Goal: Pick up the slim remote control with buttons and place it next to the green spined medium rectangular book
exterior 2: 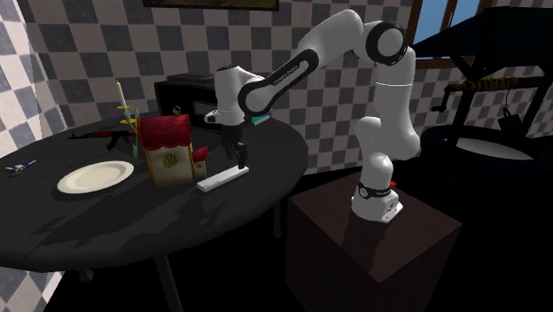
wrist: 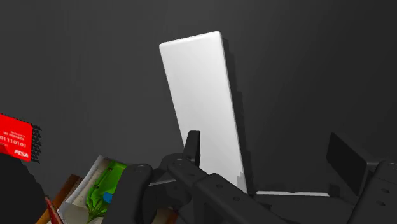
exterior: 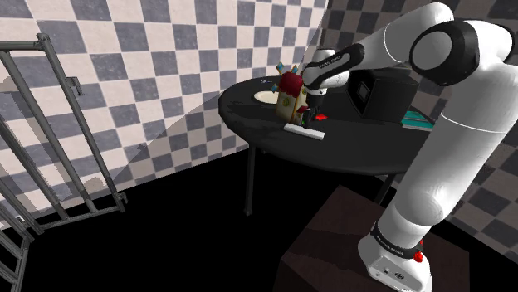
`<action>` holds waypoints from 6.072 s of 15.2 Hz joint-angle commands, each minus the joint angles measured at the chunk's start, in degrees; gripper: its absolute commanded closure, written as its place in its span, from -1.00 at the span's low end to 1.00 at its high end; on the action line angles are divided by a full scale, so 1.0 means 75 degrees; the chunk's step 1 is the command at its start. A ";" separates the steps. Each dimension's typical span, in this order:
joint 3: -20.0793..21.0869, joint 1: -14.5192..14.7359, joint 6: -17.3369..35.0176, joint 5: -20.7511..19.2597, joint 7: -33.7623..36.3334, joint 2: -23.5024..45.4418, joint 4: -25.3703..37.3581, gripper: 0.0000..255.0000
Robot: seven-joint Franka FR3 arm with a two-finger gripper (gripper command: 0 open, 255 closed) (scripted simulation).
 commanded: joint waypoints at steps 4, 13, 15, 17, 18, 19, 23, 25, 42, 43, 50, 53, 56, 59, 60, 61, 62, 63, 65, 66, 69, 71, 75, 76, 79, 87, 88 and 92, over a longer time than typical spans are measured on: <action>-0.0066 -0.0293 0.0261 0.0696 -0.0699 0.1271 0.0984 -1.00; 0.0003 -0.0360 0.0936 0.0917 -0.0847 0.1712 0.0719 -1.00; 0.0003 -0.0360 0.0935 0.0917 -0.0848 0.1712 0.0719 -1.00; 0.0003 -0.0360 0.0935 0.0917 -0.0848 0.1712 0.0719 -1.00; 0.0003 -0.0360 0.0935 0.0917 -0.0848 0.1712 0.0719 -1.00; 0.0003 -0.0360 0.0935 0.0917 -0.0847 0.1711 0.0719 -1.00; 0.0003 -0.0361 0.0934 0.0918 -0.0849 0.1714 0.0722 1.00; 0.0004 -0.0361 0.0935 0.0920 -0.0848 0.1718 0.0725 1.00; -0.0097 -0.0273 -0.0245 0.0575 -0.0632 0.1024 0.1259 1.00; -0.0101 -0.0268 -0.0338 0.0554 -0.0619 0.0981 0.1313 1.00; -0.0327 -0.0536 -0.0581 0.0472 -0.1073 0.0703 0.1294 1.00; -0.0548 -0.0826 -0.0544 0.0471 -0.1588 0.0615 0.1172 1.00; -0.0770 -0.1128 -0.0528 0.0497 -0.2125 0.0592 0.1131 1.00; -0.0993 -0.1440 -0.0533 0.0559 -0.2686 0.0638 0.1170 1.00; -0.1066 -0.1546 -0.0540 0.0588 -0.2878 0.0669 0.1200 1.00; -0.1138 -0.1655 -0.0549 0.0622 -0.3073 0.0707 0.1240 1.00; -0.1210 -0.1765 -0.0561 0.0661 -0.3269 0.0754 0.1288 1.00; -0.1278 -0.1879 -0.0576 0.0705 -0.3468 0.0808 0.1346 1.00; -0.1410 -0.2113 -0.0614 0.0808 -0.3871 0.0940 0.1488 1.00; -0.1470 -0.2237 -0.0638 0.0866 -0.4074 0.1018 0.1573 1.00; -0.1637 -0.2624 -0.0731 0.1071 -0.4690 0.1298 0.1885 1.00; -0.1732 -0.2901 -0.0812 0.1230 -0.5102 0.1523 0.2140 1.00; -0.1867 -0.3518 -0.1030 0.1588 -0.5909 0.2055 0.2772 1.00; -0.1889 -0.3685 -0.1097 0.1683 -0.6104 0.2205 0.2956 1.00; -0.1927 -0.4218 -0.1330 0.1975 -0.6666 0.2691 0.3579 1.00; -0.1840 -0.4695 -0.1032 0.2344 -0.7163 0.3301 0.3790 1.00; -0.1824 -0.4701 -0.0948 0.2371 -0.7181 0.3339 0.3738 1.00; -0.1756 -0.4732 -0.0622 0.2487 -0.7254 0.3502 0.3551 1.00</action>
